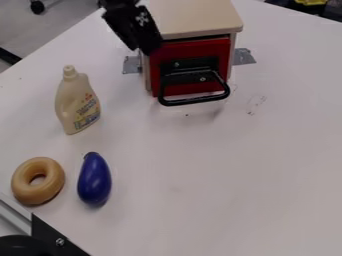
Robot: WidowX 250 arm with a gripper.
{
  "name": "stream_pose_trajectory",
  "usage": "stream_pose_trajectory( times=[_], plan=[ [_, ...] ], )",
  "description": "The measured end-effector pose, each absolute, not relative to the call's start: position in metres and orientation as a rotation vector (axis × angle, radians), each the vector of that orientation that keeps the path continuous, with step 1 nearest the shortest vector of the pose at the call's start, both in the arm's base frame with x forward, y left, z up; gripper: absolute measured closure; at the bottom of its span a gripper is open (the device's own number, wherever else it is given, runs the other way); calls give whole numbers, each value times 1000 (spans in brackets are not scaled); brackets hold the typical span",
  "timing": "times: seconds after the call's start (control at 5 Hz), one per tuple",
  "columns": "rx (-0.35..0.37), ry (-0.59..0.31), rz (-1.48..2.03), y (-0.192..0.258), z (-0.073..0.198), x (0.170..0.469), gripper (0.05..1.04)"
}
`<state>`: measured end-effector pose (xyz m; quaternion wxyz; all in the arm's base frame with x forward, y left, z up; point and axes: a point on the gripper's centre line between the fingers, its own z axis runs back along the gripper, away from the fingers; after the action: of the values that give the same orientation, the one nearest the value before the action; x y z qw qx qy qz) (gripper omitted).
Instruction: Close the drawer
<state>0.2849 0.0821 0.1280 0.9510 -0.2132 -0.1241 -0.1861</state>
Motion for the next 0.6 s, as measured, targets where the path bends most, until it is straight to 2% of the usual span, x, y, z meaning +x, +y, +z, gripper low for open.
stream_pose_trajectory(
  times=[0.4,0.6],
  plan=[
    [-383,167,-362,81,157,240,89],
    [-349,277,-379,82,161,224,89]
  ],
)
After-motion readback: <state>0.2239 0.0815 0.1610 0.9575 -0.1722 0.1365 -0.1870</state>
